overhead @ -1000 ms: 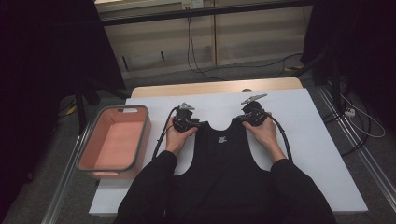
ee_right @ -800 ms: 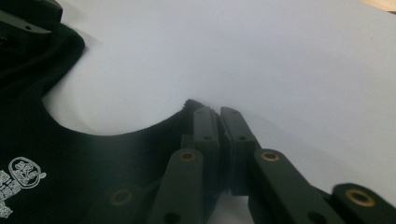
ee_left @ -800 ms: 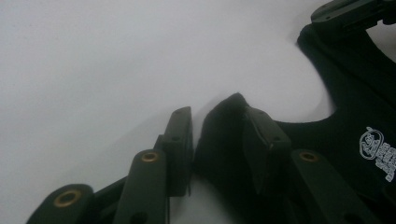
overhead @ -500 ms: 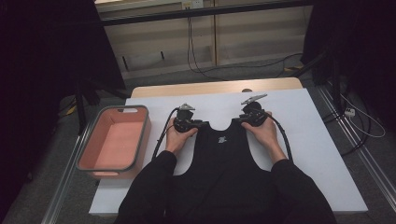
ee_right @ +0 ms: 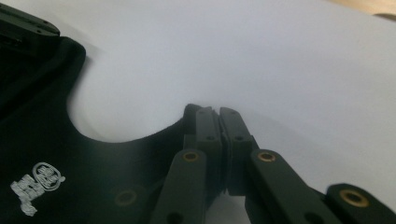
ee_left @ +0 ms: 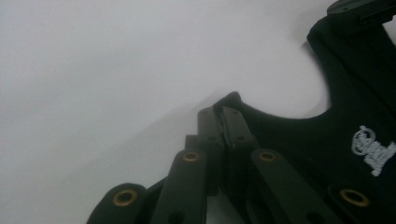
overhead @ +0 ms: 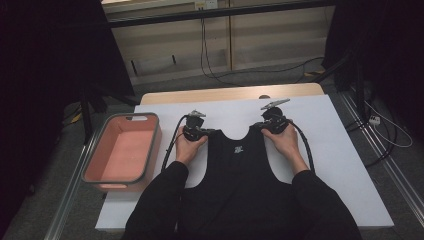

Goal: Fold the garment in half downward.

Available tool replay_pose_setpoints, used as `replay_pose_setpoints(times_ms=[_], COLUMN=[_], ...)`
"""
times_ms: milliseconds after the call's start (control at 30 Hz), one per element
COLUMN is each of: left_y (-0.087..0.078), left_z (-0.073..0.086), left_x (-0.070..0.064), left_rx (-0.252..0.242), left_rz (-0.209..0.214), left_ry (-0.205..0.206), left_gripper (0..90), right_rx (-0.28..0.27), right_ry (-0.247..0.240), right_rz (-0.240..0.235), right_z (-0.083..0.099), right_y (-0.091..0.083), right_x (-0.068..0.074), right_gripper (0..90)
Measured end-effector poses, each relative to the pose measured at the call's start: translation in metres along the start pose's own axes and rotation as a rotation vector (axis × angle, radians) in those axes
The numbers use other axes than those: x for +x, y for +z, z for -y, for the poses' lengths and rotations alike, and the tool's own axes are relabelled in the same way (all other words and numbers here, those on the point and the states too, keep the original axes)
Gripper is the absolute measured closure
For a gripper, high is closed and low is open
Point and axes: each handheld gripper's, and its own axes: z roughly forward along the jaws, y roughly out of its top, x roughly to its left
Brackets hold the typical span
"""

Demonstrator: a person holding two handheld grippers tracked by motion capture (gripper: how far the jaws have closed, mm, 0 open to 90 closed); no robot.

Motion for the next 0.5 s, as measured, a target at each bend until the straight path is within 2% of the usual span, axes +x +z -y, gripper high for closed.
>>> replay_pose_setpoints(times_ms=[167, 267, 333, 367, 400, 500], left_y=[-0.009, -0.014, -0.017, -0.017, -0.019, -0.023], left_z=[-0.005, -0.008, -0.009, -0.01, -0.011, -0.014], left_x=[0.001, 0.002, 0.002, 0.001, 0.001, 0.001], left_rx=[-0.036, -0.062, -0.058, -0.067, -0.068, -0.082], left_rz=[0.013, 0.036, 0.043, 0.042, 0.043, 0.049], left_ry=[-0.009, -0.017, -0.003, -0.012, 0.0, 0.001], left_gripper=[88.0, 88.0, 88.0, 88.0, 88.1, 88.1], right_rx=[-0.044, -0.074, -0.084, -0.09, -0.095, -0.116], right_ry=[0.011, 0.023, 0.027, 0.027, 0.031, 0.035], right_rz=[-0.002, -0.007, -0.008, -0.011, -0.012, -0.02], right_z=[-0.004, -0.006, -0.007, -0.008, -0.008, -0.01], right_y=[-0.01, -0.015, -0.018, -0.019, -0.02, -0.024], right_x=[-0.003, -0.005, -0.006, -0.006, -0.006, -0.007], right_gripper=[87.2, 87.2, 87.3, 87.3, 87.3, 87.3])
